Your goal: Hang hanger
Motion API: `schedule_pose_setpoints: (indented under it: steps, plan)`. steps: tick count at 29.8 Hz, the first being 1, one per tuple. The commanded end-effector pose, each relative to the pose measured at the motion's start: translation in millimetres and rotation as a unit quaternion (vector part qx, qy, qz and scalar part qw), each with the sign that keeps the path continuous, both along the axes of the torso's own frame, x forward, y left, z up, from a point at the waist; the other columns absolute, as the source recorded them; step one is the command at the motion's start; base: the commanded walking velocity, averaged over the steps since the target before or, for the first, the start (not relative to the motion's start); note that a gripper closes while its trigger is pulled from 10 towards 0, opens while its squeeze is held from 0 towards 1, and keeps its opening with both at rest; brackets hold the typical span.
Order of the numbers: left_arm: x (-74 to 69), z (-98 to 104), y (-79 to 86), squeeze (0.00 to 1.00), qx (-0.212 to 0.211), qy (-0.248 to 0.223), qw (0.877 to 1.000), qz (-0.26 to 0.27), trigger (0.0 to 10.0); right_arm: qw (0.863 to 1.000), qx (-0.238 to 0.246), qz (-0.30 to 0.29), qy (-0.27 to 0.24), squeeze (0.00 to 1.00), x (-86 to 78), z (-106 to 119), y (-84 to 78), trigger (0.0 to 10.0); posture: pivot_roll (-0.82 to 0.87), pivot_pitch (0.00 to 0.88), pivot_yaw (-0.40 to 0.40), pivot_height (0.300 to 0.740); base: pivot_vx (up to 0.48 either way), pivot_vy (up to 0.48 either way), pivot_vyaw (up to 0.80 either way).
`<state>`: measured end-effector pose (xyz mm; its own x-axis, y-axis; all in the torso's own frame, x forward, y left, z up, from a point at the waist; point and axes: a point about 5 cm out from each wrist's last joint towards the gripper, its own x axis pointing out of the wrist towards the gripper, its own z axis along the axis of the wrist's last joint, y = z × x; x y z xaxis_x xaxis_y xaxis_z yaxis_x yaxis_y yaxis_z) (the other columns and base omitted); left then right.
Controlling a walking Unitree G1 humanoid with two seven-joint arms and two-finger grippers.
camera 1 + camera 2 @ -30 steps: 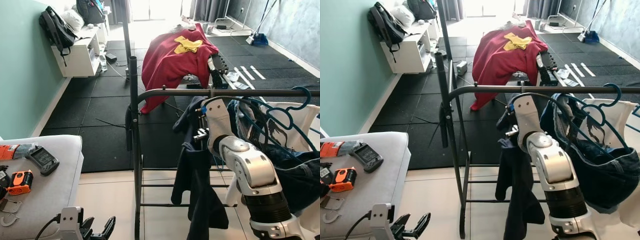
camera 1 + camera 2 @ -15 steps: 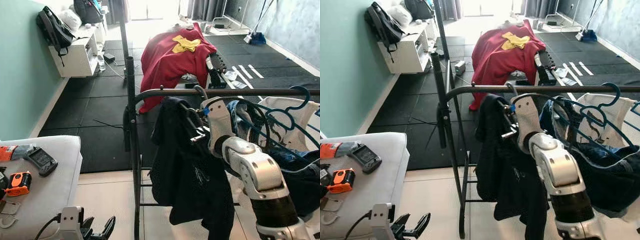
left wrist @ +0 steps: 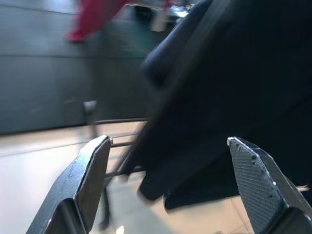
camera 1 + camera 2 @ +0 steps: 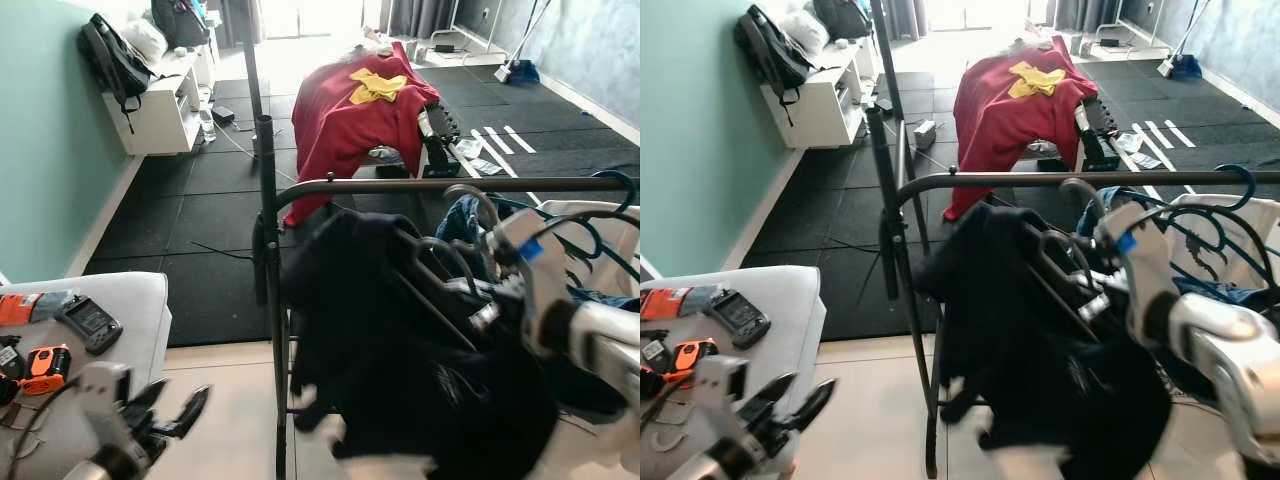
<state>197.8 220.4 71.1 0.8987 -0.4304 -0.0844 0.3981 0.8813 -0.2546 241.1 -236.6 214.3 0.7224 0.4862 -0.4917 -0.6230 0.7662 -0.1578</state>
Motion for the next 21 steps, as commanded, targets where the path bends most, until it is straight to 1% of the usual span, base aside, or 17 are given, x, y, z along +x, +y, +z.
schedule_pose_setpoints:
  steps: [1, 3, 5, 6, 7, 9, 10, 11, 12, 13, 14, 15, 18, 19, 20, 21]
  plan:
    - [-1.1, 11.2, 3.5, 0.00, 0.004, -0.012, 1.000, -0.025, 10.0, 0.999, -0.002, 0.043, -0.007, 0.00, -8.0, 7.9, 1.5, 0.0, -0.18, 0.060, 0.041, 0.736, 0.000, 0.000, 0.00]
    - [-0.1, 22.9, 1.3, 0.00, -0.003, -0.031, 0.998, -0.051, 10.0, 0.998, -0.010, 0.061, 0.007, 0.00, -15.1, 9.5, -2.4, 0.0, -0.18, 0.058, 0.043, 0.736, 0.000, 0.000, 0.00]
    - [-0.7, 43.5, -2.8, 0.00, -0.012, -0.064, 0.992, -0.107, 10.0, 0.990, 0.006, 0.132, 0.041, 0.00, -32.0, 13.2, 4.2, 0.0, -0.19, 0.048, 0.044, 0.736, 0.000, 0.000, 0.00]
    - [-0.7, 43.5, -2.8, 0.00, -0.012, -0.064, 0.992, -0.107, 10.0, 0.990, 0.006, 0.132, 0.041, 0.00, -32.0, 13.2, 4.2, 0.0, -0.19, 0.048, 0.044, 0.736, 0.000, 0.000, 0.00]
    - [-1.4, 52.8, -5.1, 0.00, -0.012, -0.079, 0.988, -0.135, 10.0, 0.984, 0.017, 0.166, 0.055, 0.00, -38.7, 14.8, 10.0, 0.0, -0.19, 0.048, 0.044, 0.736, 0.000, 0.000, 0.00]
    - [-1.4, 52.8, -5.1, 0.00, -0.012, -0.079, 0.988, -0.135, 10.0, 0.984, 0.017, 0.166, 0.055, 0.00, -38.7, 14.8, 10.0, 0.0, -0.19, 0.048, 0.044, 0.736, 0.000, 0.000, 0.00]
    - [-3.6, 65.4, -7.9, 0.00, -0.010, -0.092, 0.981, -0.171, 10.0, 0.975, 0.032, 0.208, 0.069, 0.00, -47.0, 18.0, 17.4, 0.0, -0.19, 0.047, 0.041, 0.736, 0.000, 0.000, 0.00]
    - [-5.6, 77.1, -8.7, 0.00, -0.003, -0.103, 0.974, -0.202, 10.0, 0.966, 0.051, 0.244, 0.071, 0.00, -51.9, 23.7, 24.6, 0.0, -0.19, 0.043, 0.043, 0.736, 0.000, 0.000, 0.00]
    - [-7.6, 85.1, -9.3, 0.00, 0.002, -0.107, 0.969, -0.221, 10.0, 0.959, 0.061, 0.267, 0.071, 0.00, -55.4, 27.9, 28.3, 0.0, -0.19, 0.043, 0.043, 0.736, 0.000, 0.000, 0.00]
    - [-7.6, 85.1, -9.3, 0.00, 0.002, -0.107, 0.969, -0.221, 10.0, 0.959, 0.061, 0.267, 0.071, 0.00, -55.4, 27.9, 28.3, 0.0, -0.19, 0.043, 0.043, 0.736, 0.000, 0.000, 0.00]
    - [-11.4, 102.3, -6.5, 0.00, 0.005, -0.127, 0.958, -0.257, 10.0, 0.952, 0.097, 0.289, 0.038, 0.00, -52.0, 45.2, 31.1, 0.0, -0.19, 0.035, 0.039, 0.736, 0.000, 0.000, 0.00]
    - [-14.2, 113.2, -4.9, 0.00, 0.007, -0.139, 0.950, -0.280, 10.0, 0.945, 0.121, 0.302, 0.013, 0.00, -49.6, 57.4, 32.2, 0.0, -0.19, 0.034, 0.039, 0.736, 0.000, 0.000, 0.00]
    - [-14.2, 113.2, -4.9, 0.00, 0.007, -0.139, 0.950, -0.280, 10.0, 0.945, 0.121, 0.302, 0.013, 0.00, -49.6, 57.4, 32.2, 0.0, -0.19, 0.034, 0.039, 0.736, 0.000, 0.000, 0.00]
    - [-18.6, 131.2, -3.1, 0.00, 0.000, -0.166, 0.936, -0.311, 10.0, 0.938, 0.140, 0.316, -0.013, 0.00, -47.2, 70.1, 30.2, 0.0, -0.19, 0.030, 0.037, 0.736, 0.000, 0.000, 0.00]
    - [-18.6, 131.2, -3.1, 0.00, 0.000, -0.166, 0.936, -0.311, 10.0, 0.938, 0.140, 0.316, -0.013, 0.00, -47.2, 70.1, 30.2, 0.0, -0.19, 0.030, 0.037, 0.736, 0.000, 0.000, 0.00]
    - [-21.1, 147.8, -1.8, 0.00, 0.001, -0.198, 0.923, -0.331, 10.0, 0.933, 0.153, 0.324, -0.031, 0.00, -45.6, 79.2, 27.6, 0.0, -0.18, 0.029, 0.029, 0.736, 0.000, 0.000, 0.00]
